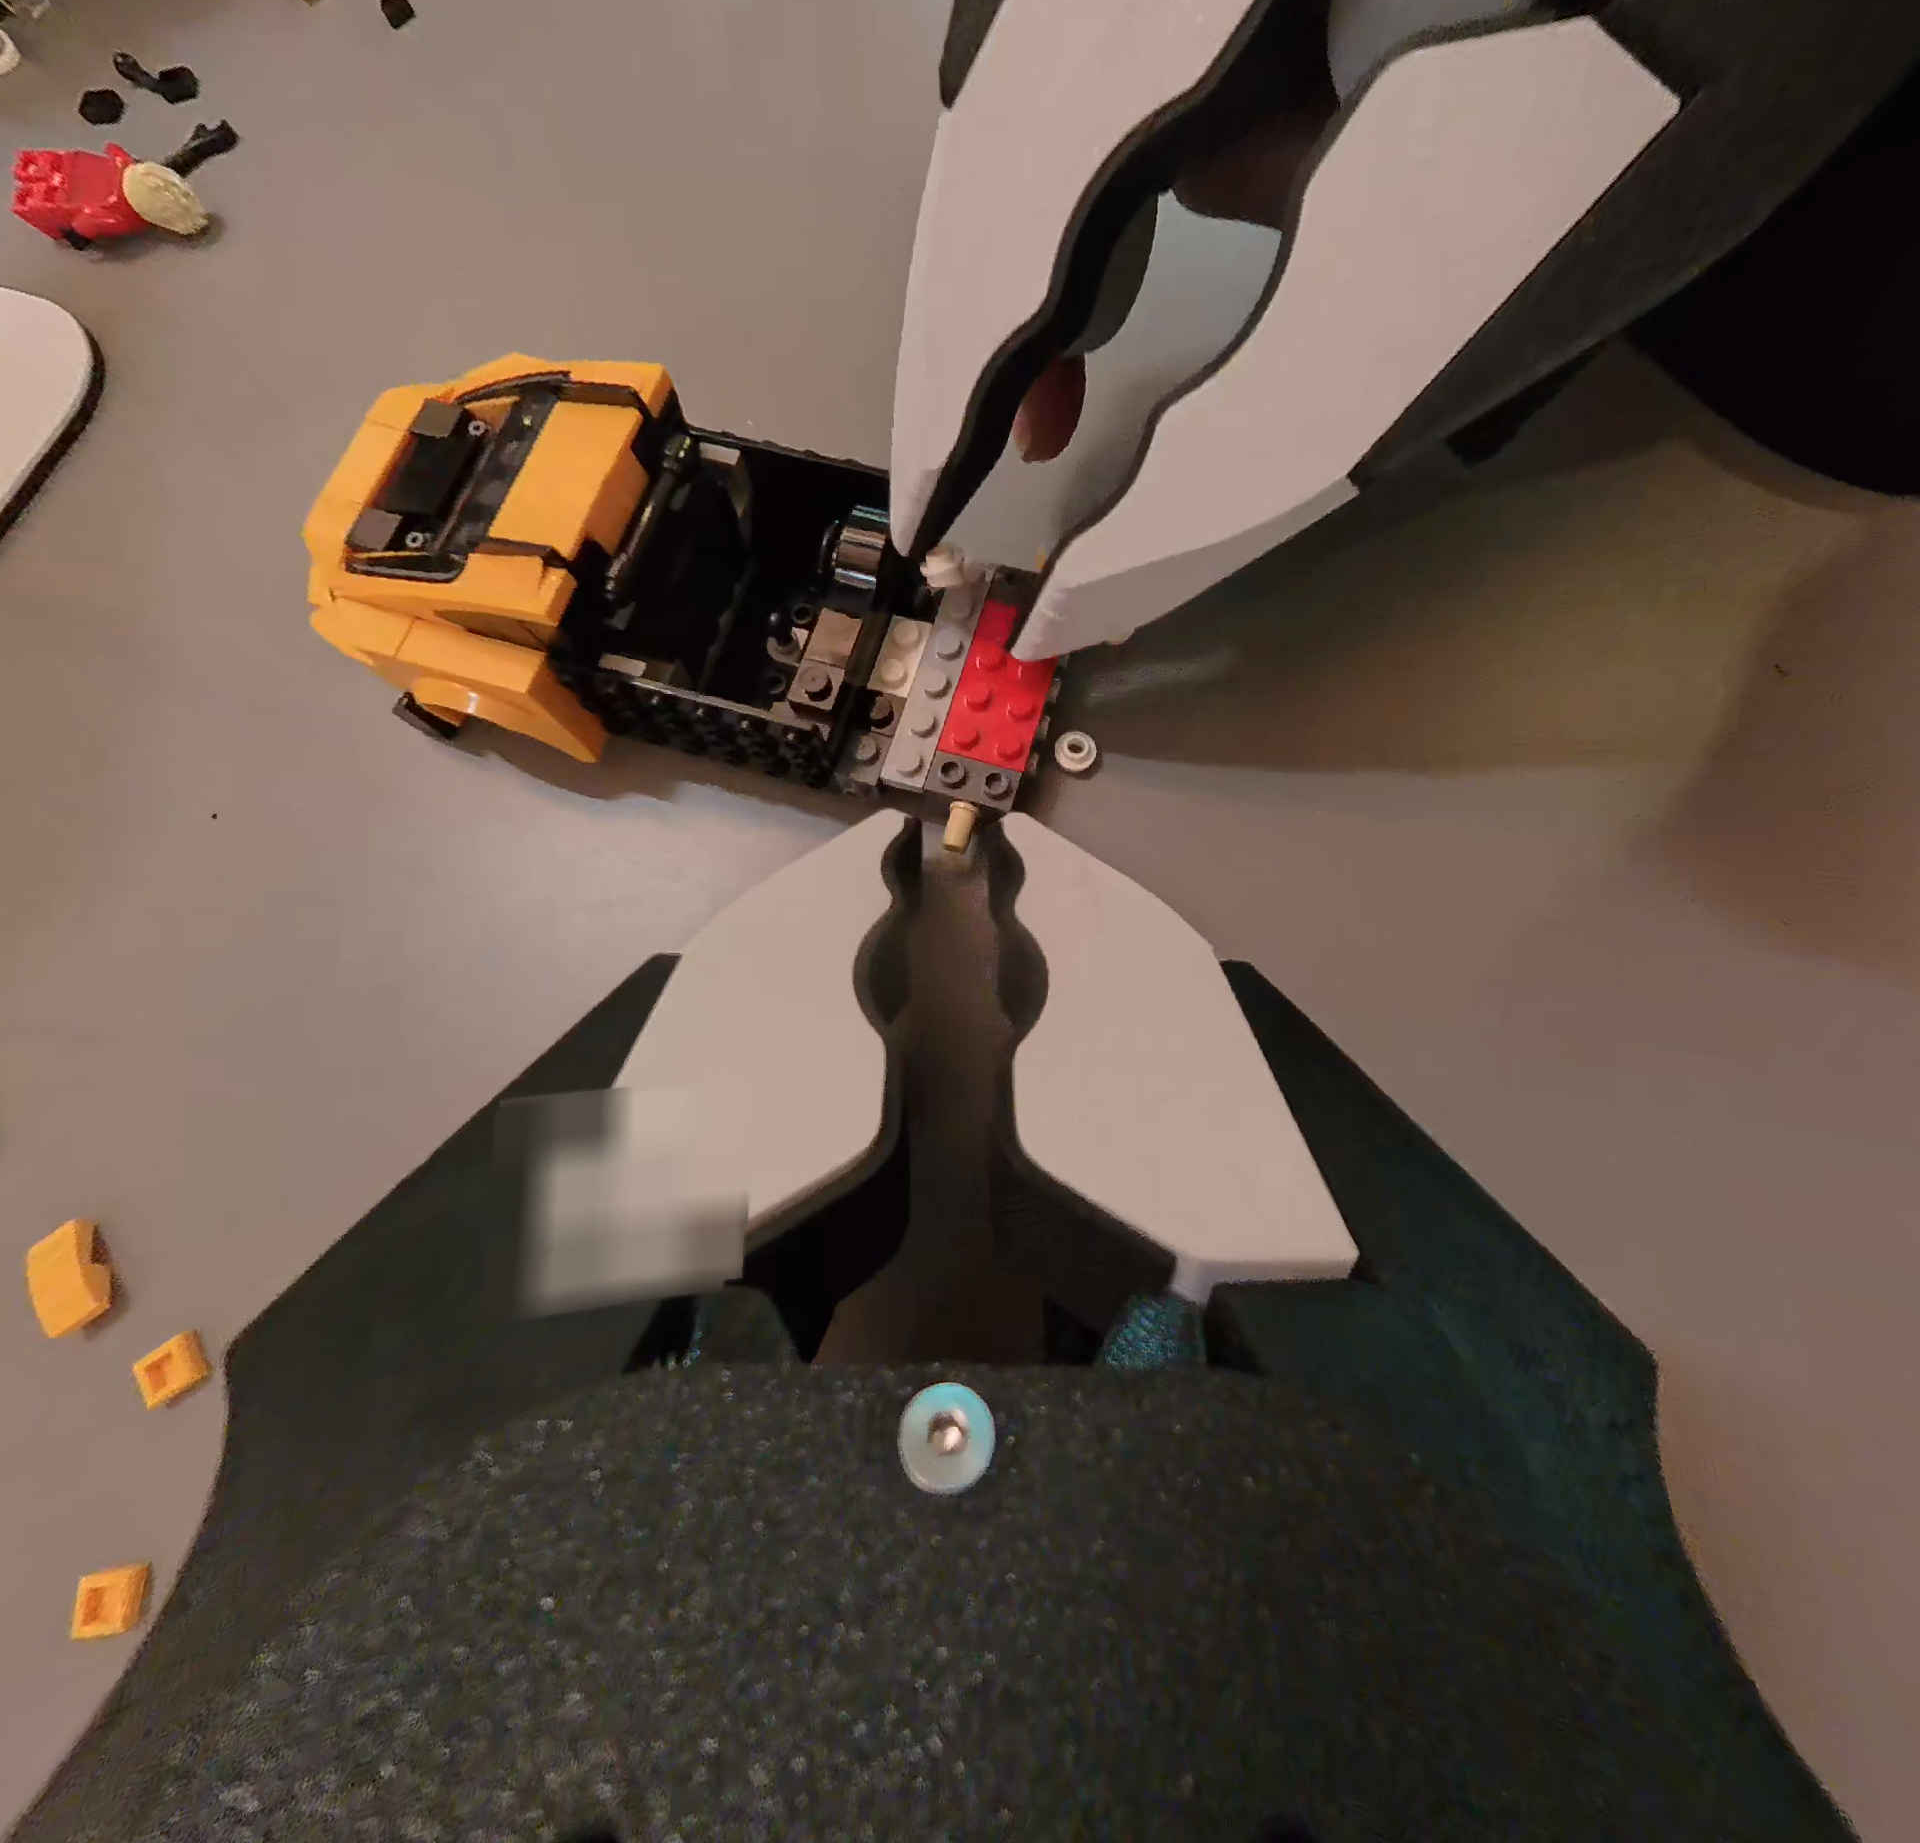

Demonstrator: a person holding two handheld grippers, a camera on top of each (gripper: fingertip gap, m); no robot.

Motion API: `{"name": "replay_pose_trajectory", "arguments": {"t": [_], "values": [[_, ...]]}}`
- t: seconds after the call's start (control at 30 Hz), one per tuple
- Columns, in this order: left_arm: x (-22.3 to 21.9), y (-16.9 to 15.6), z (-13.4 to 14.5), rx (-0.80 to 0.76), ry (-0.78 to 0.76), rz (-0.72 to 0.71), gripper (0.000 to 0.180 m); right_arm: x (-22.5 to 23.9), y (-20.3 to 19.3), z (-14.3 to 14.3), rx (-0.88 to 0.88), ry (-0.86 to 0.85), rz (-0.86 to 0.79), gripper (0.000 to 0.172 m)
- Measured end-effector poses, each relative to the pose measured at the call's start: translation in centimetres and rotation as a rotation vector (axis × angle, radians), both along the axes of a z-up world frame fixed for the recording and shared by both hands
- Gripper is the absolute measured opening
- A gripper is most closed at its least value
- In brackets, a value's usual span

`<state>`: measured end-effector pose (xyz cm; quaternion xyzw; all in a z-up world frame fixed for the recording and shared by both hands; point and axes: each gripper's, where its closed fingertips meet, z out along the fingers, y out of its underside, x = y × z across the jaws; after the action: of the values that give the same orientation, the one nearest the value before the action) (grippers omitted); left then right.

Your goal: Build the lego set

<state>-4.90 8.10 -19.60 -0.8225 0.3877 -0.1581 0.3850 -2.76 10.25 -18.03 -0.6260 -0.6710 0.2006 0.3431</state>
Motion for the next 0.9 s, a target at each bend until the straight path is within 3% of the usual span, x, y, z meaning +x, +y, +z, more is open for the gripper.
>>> {"name": "replay_pose_trajectory", "arguments": {"t": [0.4, 0.9], "values": [[0.3, 0.3, -0.3, 0.036, 0.059, -0.017, 0.005, 0.2, 0.2, 0.3, -0.049, 0.050, -0.091, 0.023], [2.2, -0.4, 0.8, -0.026, -0.057, -0.022, 0.004, 0.7, 0.3, 0.6, -0.217, 0.038, -0.249, 0.028]]}}
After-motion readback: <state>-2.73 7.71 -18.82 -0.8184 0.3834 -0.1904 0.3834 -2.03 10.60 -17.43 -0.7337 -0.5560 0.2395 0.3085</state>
